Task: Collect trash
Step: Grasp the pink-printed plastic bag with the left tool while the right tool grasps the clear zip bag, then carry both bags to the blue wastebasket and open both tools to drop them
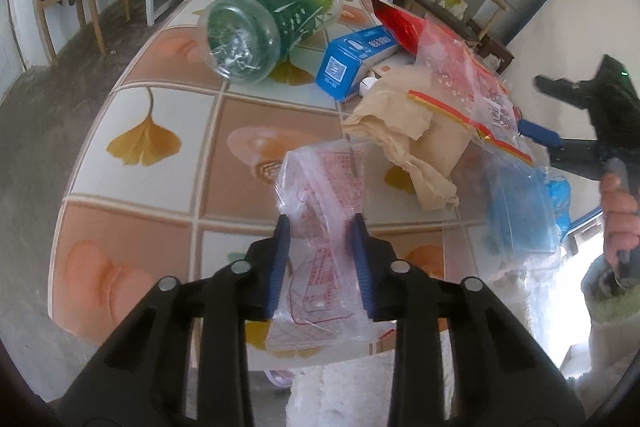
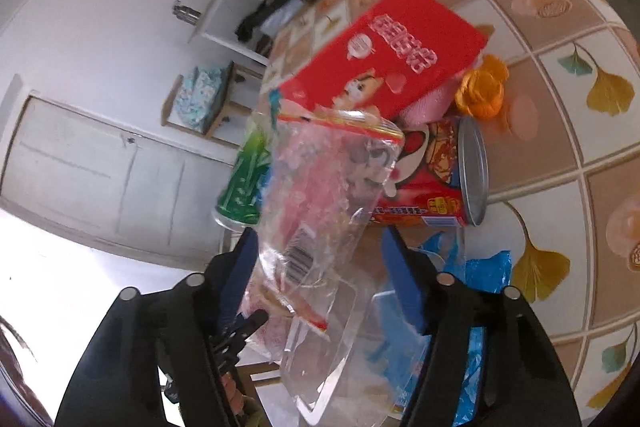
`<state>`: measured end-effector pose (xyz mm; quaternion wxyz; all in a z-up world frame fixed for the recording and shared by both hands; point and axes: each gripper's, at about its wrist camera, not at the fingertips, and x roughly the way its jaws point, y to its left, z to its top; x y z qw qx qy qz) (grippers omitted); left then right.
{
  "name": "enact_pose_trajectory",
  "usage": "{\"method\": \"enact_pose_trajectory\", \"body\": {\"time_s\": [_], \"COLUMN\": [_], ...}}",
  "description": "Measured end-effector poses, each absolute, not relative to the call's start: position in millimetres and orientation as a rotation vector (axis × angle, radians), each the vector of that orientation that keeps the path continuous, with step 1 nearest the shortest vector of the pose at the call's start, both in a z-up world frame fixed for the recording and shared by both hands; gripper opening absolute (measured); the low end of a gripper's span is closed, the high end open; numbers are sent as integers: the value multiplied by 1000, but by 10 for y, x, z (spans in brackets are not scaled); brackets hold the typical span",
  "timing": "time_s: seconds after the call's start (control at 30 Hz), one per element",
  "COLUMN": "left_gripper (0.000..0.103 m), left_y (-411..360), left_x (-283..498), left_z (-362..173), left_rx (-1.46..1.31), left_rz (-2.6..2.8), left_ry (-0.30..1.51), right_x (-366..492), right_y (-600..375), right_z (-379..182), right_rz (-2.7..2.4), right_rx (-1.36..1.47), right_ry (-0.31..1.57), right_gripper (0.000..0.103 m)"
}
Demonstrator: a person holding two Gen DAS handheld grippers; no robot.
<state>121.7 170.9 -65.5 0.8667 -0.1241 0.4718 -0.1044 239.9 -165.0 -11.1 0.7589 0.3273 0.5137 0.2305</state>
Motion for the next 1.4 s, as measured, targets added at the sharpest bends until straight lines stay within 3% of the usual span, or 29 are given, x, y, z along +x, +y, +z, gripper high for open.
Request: {"method": "enact_pose_trajectory", "body": {"time_s": [0.3,0.37,0.47,1.07,1.4], "left_gripper": [25,24,24,21,21], "left_y": [1832,1843,1851,1971,883], "left_x": [1116,1109,1067,744,1030], "left_z": [-696,-698,-705,-201,558], "left_rx": [-320,-324,-337,-437,-340], "left_rz": [-234,-234,-229,-211,-425], "left_ry": [956,952,946,812,751], "right_x": [2540,2551,2536,1997,1249], "right_y": [-1567,-1543,-1537,-2088,-3391], "right_z": [-262,-280,-252,574,795], "right_rz": [477,490,511,683,483], "right_rx": [719,720,707,768,829], "right_ry": [1172,1178,1163,854,660], "right_gripper": [39,22,10,4,4]}}
